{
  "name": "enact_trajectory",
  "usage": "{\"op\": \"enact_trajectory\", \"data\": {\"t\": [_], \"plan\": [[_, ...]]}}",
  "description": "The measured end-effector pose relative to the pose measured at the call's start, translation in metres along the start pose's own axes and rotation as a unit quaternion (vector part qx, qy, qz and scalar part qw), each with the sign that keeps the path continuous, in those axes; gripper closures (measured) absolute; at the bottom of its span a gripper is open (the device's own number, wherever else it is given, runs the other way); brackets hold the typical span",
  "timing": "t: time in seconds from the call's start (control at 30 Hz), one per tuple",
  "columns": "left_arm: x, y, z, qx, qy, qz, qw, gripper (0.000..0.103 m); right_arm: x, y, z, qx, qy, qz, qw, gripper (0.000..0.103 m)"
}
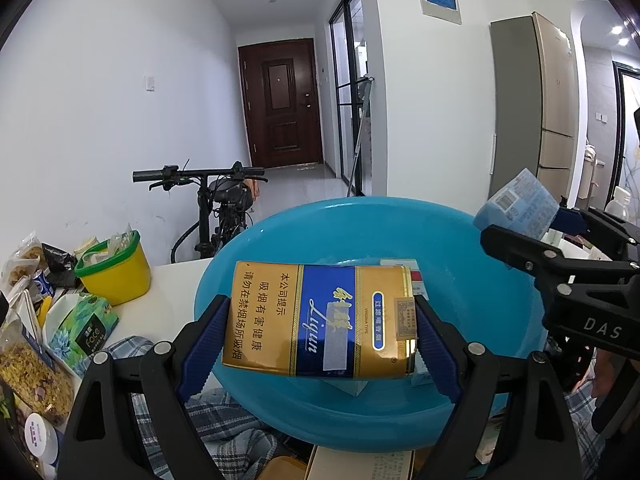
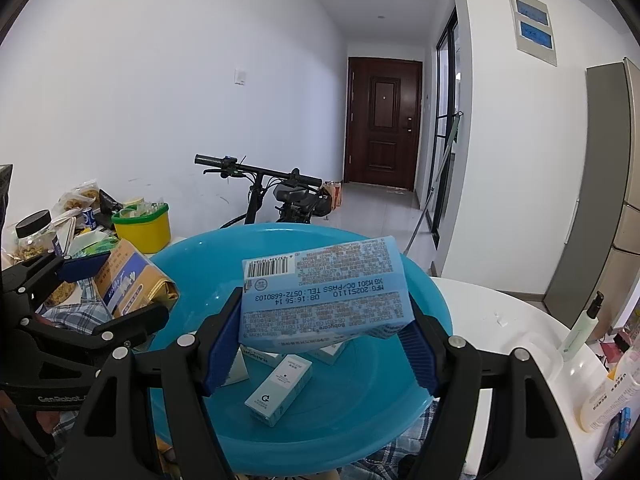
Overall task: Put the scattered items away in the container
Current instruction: 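Hold the Liqun pack over the basin with the left tool while the right tool holds the soap box, then open the left tool to drop the Liqun pack into the basin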
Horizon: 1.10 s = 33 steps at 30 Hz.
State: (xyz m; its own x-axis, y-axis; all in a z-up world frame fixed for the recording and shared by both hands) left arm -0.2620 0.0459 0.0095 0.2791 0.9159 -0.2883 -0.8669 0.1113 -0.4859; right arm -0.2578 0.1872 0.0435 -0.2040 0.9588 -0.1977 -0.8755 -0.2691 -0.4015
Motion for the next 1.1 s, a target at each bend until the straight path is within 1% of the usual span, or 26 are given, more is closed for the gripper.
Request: {"op": "enact_trajectory", "data": {"t": [0.27, 0.47, 0.67, 0.73, 0.77, 0.87, 1.0, 1.1], "plan": [[-0.005, 0.001, -0.002, 0.004, 0.002, 0.001, 1.0000, 0.014, 0.000, -0.003, 0.000, -0.001, 0.000, 0.001, 1.000, 0.032], [-0.007, 0.004, -0.006, -0.003, -0.001, -0.001, 1.0000, 0.014, -0.004, -0.002, 0.002, 0.000, -0.003, 0.001, 1.000, 0.032], [-0.005, 0.003, -0.005, 0.001, 0.003, 0.000, 1.0000, 0.014, -0.007, -0.004, 0.003, 0.004, -0.005, 0.001, 1.000, 0.032], [-0.006, 0.004, -0.005, 0.002, 0.002, 0.007, 1.0000, 0.009, -0.007, -0.004, 0.003, 0.004, -0.005, 0.002, 1.000, 0.032], [-0.007, 0.006, -0.006, -0.004, 0.000, 0.011, 0.9999, 0.000, -0.007, -0.004, 0.003, 0.004, -0.004, 0.001, 1.000, 0.032], [-0.012, 0.012, -0.010, -0.027, -0.001, 0.032, 0.9991, 0.000, -0.006, -0.004, 0.004, 0.005, -0.002, 0.001, 1.000, 0.032], [-0.014, 0.012, -0.012, -0.022, -0.010, 0.026, 0.9994, 0.000, -0.006, -0.004, 0.004, 0.005, -0.002, 0.001, 1.000, 0.032], [-0.013, 0.013, -0.012, -0.023, -0.006, 0.029, 0.9993, 0.000, -0.007, -0.004, 0.004, 0.003, -0.003, 0.002, 1.000, 0.032]]}}
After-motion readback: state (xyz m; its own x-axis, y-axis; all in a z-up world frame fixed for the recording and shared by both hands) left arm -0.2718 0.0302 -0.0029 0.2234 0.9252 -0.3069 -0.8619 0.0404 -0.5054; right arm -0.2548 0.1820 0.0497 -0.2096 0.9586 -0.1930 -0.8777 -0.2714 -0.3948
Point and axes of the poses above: each gripper's, at about its wrist camera, not at the fingertips, and y roughly the way its jaws point, x to its right, z to its top, the point moved 6 cm from there along y, roughly the way its jaws point, and after that the axes turned 15 degrees about y, right-handed, at the moved point
